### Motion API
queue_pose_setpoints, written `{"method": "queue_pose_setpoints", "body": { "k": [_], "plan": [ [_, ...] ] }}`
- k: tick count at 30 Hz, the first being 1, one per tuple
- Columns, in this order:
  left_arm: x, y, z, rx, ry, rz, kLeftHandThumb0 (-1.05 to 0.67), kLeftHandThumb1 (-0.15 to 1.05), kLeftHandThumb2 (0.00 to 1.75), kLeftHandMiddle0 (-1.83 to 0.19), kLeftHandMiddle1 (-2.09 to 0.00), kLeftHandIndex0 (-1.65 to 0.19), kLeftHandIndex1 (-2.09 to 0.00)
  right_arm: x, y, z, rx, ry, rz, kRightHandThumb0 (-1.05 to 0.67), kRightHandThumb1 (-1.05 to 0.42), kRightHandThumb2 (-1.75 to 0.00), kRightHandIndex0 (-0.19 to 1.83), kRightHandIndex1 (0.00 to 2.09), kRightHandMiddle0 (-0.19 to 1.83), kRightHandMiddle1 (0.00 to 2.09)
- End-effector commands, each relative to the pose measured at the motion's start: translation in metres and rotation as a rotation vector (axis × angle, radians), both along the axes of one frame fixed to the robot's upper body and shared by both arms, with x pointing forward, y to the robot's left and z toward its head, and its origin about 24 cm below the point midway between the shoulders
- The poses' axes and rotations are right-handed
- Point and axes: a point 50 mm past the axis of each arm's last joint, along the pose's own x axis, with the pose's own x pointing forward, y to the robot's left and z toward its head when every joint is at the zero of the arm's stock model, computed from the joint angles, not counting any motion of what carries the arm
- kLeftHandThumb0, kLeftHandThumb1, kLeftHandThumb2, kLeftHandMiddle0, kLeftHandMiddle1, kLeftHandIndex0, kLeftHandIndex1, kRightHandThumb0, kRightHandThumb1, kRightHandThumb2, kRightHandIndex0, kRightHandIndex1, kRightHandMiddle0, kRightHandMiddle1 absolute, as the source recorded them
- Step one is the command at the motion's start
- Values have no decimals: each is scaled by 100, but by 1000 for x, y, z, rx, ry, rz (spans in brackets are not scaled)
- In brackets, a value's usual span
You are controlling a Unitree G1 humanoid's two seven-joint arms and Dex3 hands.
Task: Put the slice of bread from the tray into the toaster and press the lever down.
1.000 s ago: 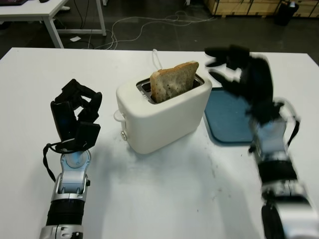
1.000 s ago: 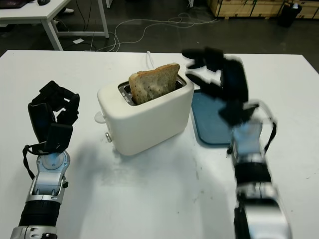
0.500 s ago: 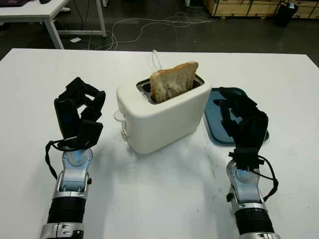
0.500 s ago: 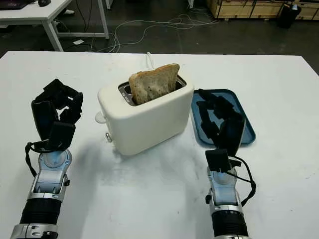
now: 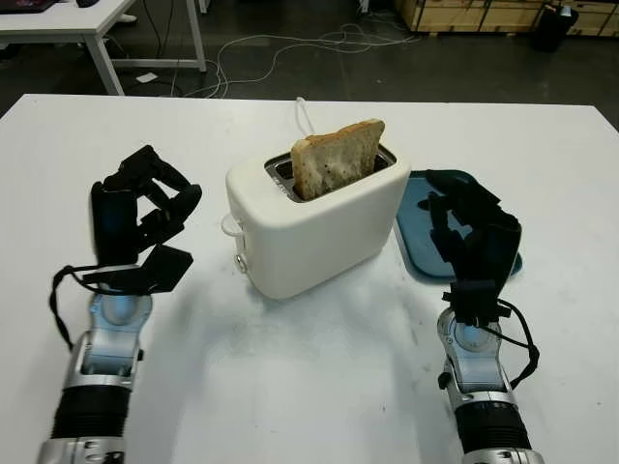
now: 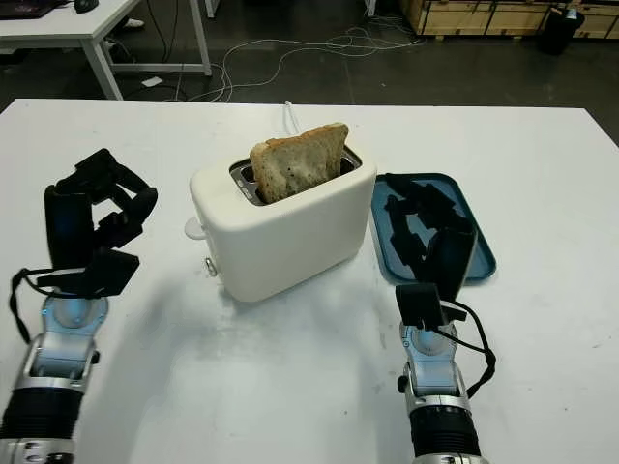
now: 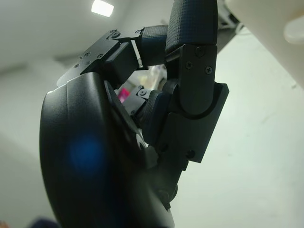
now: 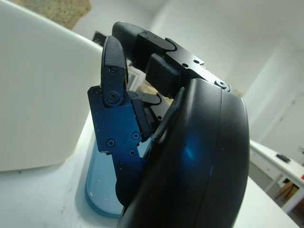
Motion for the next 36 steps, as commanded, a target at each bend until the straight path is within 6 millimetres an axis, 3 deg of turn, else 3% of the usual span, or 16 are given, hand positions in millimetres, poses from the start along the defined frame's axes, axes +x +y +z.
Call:
{"method": "queue_pose_setpoints", "body": {
  "k": [1,7,15,26,36],
  "plan": [
    [-5,2,5,68,1,-60,-89,92,34,-90,-155,-86,-116,4,-5,7,13,6,18,-40,-92,-27,75,130,99,38],
    [-8,9,17,234,107,-186,-87,92,23,-97,-147,-99,-77,7,-11,15,8,39,49,-41,-92,-25,78,130,88,67],
    [-6,5,24,448,274,-279,-85,92,10,-103,-150,-108,-33,6,-14,20,-11,38,43,-42,-92,-23,79,127,85,70],
    [6,-2,30,602,268,-358,-88,92,14,-105,-159,-99,-21,6,-14,19,-10,34,40,-40,-92,-25,78,126,87,66],
    [13,-4,29,649,227,-374,-88,92,25,-98,-172,-94,-24,5,-15,18,0,37,38,-40,-92,-25,76,127,86,65]
  ]
}}
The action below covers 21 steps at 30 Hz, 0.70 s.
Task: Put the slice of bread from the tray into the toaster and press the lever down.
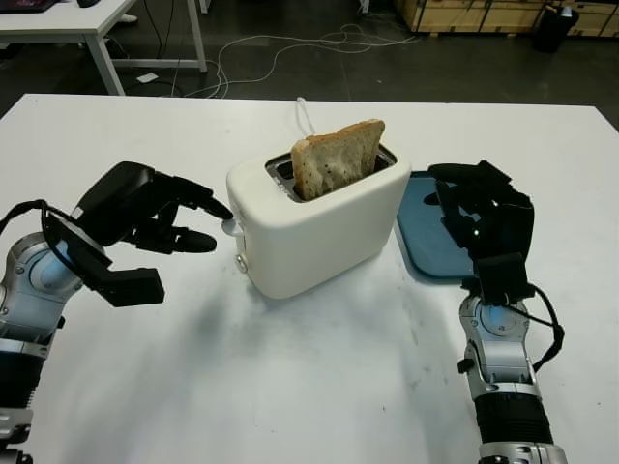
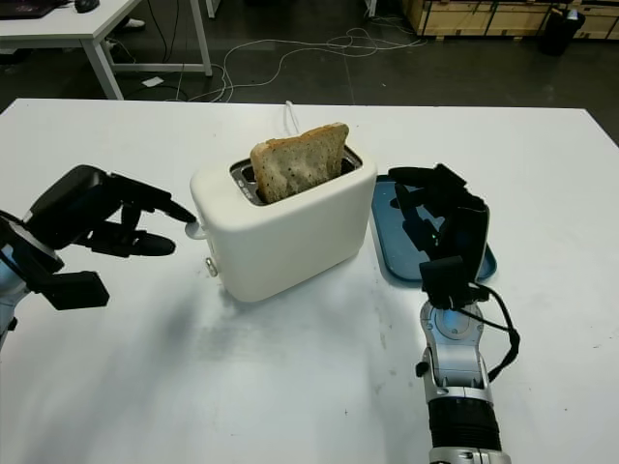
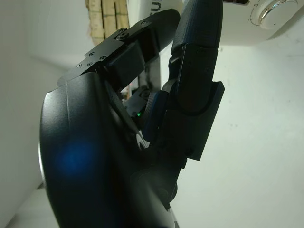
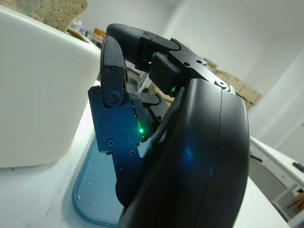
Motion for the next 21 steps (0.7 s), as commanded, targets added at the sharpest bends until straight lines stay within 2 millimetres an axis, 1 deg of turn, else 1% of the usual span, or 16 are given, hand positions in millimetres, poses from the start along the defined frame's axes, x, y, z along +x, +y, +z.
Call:
{"method": "queue_pose_setpoints", "body": {
  "k": [1,6,13,21],
  "plan": [
    [2,-1,1,33,-14,-14,-88,92,25,-98,-172,-93,-25,0,-2,2,13,-6,-12,-40,-92,-25,76,127,86,65],
    [4,-1,2,53,-24,-23,-88,92,27,-99,-174,-93,-28,0,-2,2,2,-5,-18,-39,-92,-25,77,127,87,65],
    [3,-1,5,83,-6,-33,-88,92,27,-99,-175,-90,-39,0,-1,2,11,0,-20,-39,-92,-25,76,127,86,67],
    [2,-2,5,67,-12,-46,-92,92,24,-101,-174,-98,-44,1,-2,0,15,3,-19,-39,-92,-24,76,125,86,66]
  ]
}}
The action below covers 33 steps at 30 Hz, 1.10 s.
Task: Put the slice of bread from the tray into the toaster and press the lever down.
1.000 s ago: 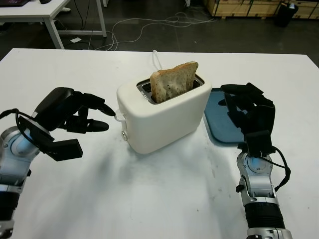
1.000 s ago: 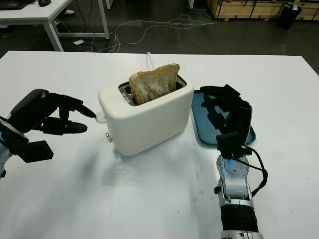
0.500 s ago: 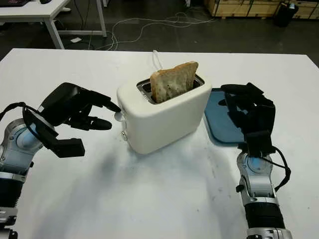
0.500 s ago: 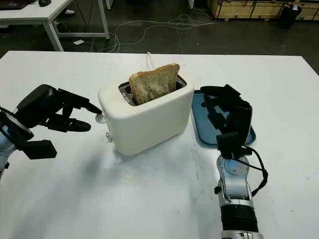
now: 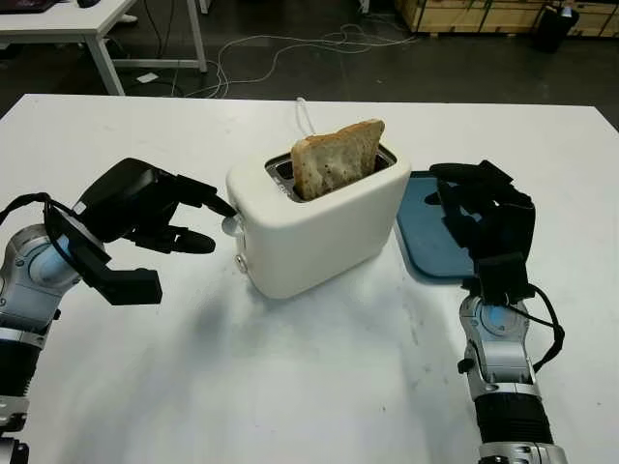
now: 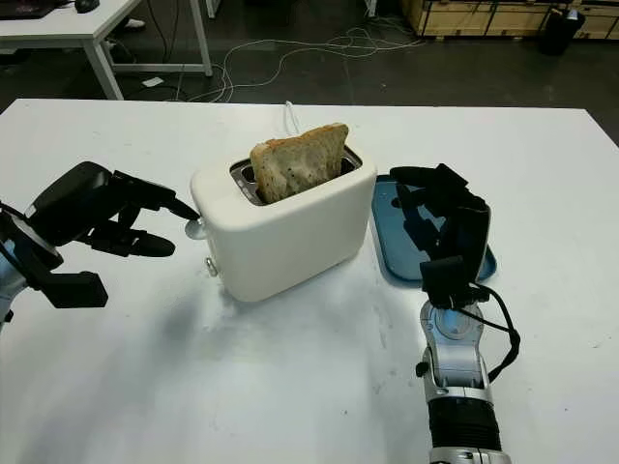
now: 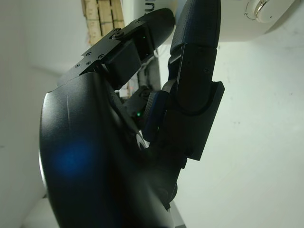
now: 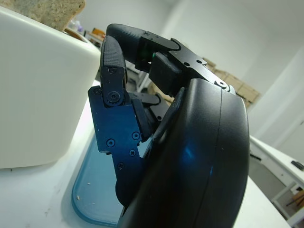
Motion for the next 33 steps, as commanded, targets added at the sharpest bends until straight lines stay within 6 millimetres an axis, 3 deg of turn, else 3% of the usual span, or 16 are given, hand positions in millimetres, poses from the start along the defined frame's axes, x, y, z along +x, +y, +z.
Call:
{"method": "queue_pose_setpoints", "body": {
  "k": [1,33],
  "plan": [
    [0,-3,3,17,-10,-19,-92,92,25,-102,-173,-98,-45,1,-1,1,14,4,-14,-39,-92,-24,76,125,86,65],
    [-5,-7,4,30,12,-62,-92,92,28,-97,-173,-101,-39,0,0,0,29,7,-5,-41,-92,-24,76,126,85,70]
  ]
}}
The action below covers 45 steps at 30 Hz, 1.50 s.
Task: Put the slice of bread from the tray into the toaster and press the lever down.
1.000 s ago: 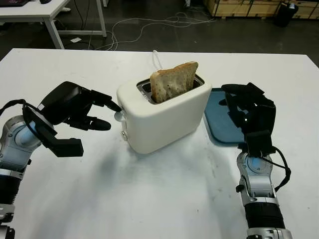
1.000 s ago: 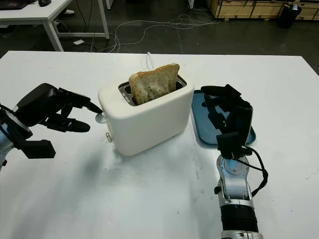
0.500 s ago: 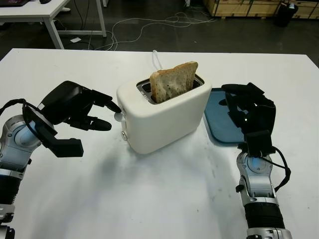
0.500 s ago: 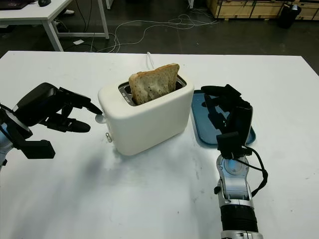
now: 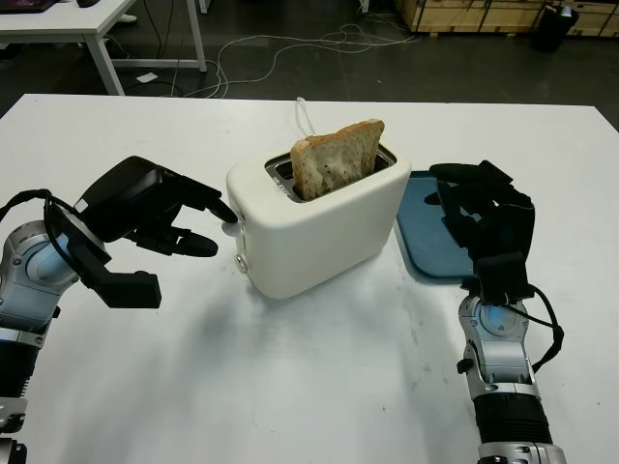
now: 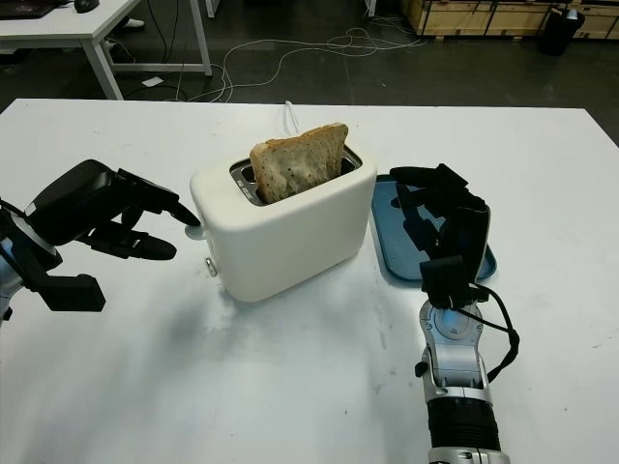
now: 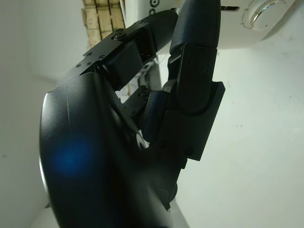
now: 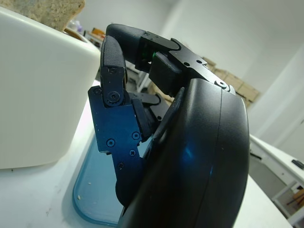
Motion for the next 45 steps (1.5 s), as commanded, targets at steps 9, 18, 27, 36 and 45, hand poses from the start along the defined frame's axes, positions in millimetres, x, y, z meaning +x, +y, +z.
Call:
{"method": "queue_pose_setpoints", "body": {
  "k": [9,18,27,36,45],
  "plan": [
    [-2,-1,-3,1,18,-11,-92,92,29,-97,-174,-101,-38,-1,0,2,9,-5,-8,-41,-92,-24,76,128,84,71],
    [-2,-1,-3,-1,18,-17,-91,92,28,-98,-175,-101,-38,-1,0,2,10,-4,-11,-41,-92,-24,76,127,85,70],
    [-3,-9,-24,54,139,-46,-91,92,18,-101,-162,-109,-25,-2,-1,3,15,-9,-12,-41,-92,-23,77,126,86,68],
    [-3,-27,-83,218,305,-106,-91,92,12,-108,-143,-122,-4,-1,-2,3,36,-17,-10,-41,-92,-23,78,123,87,64],
    [-12,-19,-135,322,362,-65,-88,92,5,-123,-81,-129,-1,0,-5,5,33,-27,-14,-42,-92,-21,79,119,90,55]
  ]
}}
